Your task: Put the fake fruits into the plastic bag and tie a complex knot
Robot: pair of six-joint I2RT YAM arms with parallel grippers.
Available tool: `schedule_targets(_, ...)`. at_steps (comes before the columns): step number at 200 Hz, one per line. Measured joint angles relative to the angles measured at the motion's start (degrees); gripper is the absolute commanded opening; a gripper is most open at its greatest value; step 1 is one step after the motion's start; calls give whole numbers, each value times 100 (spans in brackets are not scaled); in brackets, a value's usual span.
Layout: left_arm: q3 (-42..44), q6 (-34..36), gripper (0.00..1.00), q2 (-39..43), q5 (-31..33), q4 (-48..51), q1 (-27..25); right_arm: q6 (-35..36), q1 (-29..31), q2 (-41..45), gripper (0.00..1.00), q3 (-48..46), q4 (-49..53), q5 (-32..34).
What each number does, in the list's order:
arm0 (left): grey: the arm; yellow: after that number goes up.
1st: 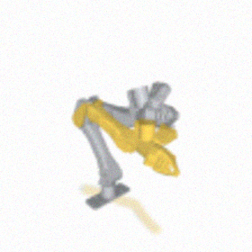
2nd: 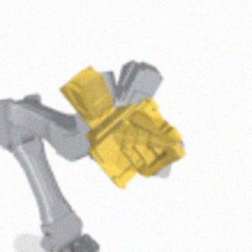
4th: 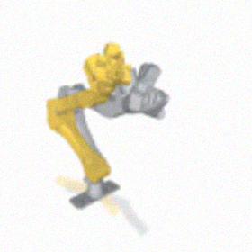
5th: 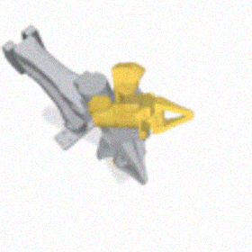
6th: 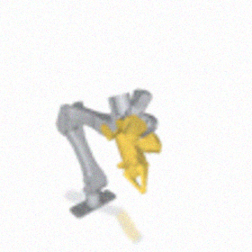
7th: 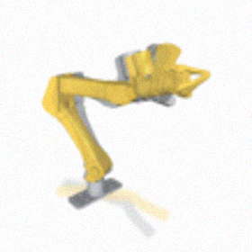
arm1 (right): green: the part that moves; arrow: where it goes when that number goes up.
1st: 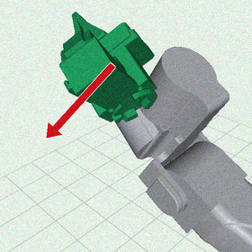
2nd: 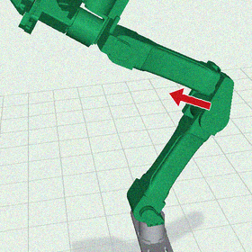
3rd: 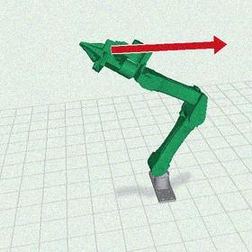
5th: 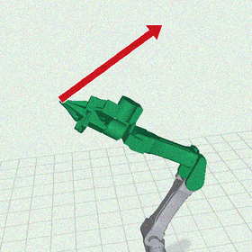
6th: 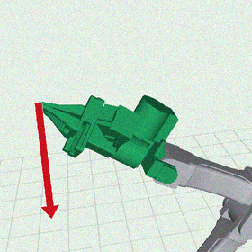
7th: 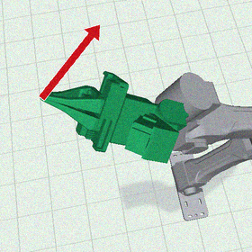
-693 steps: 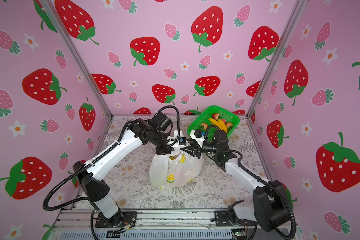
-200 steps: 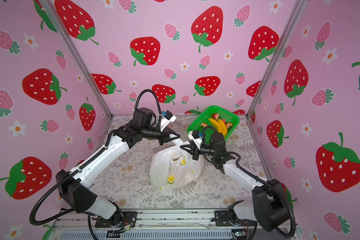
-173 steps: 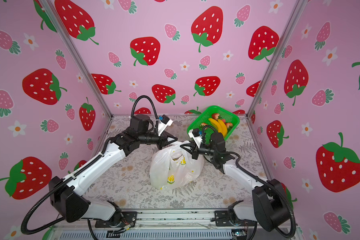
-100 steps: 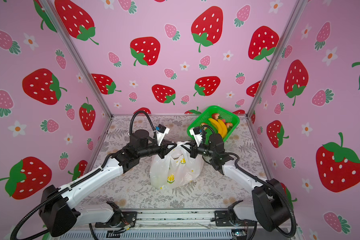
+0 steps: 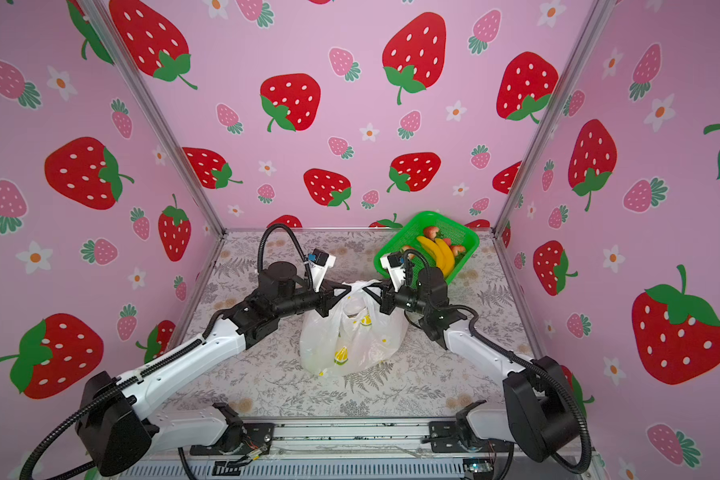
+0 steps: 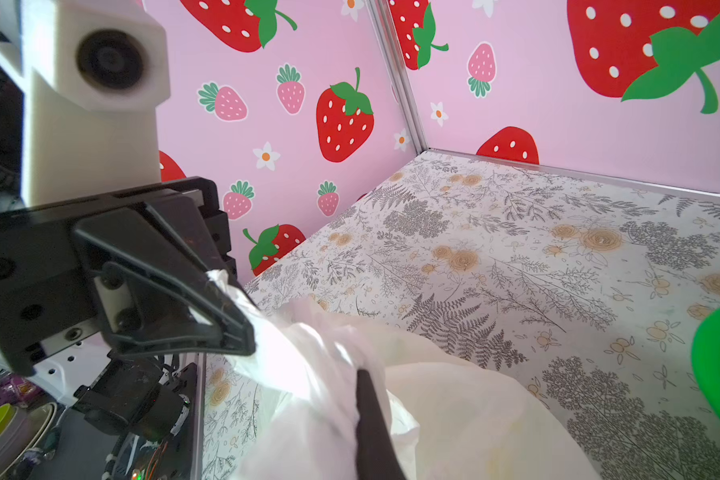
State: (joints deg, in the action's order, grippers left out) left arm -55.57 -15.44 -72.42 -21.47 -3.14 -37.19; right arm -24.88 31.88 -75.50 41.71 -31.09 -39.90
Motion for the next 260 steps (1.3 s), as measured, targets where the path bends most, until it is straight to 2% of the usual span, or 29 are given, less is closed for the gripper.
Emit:
schedule_targets(83, 328, -282, 0, -522, 520, -730, -505, -24, 44, -66, 13, -33, -164, 11)
schedule_targets(151, 332, -114, 0, -616, 796, -704, -516, 815, 11, -70, 23, -33, 76, -238)
schedule_targets(260, 332, -20, 0, -616, 887, -562, -444, 1572, -26, -72, 40, 136, 785, -417)
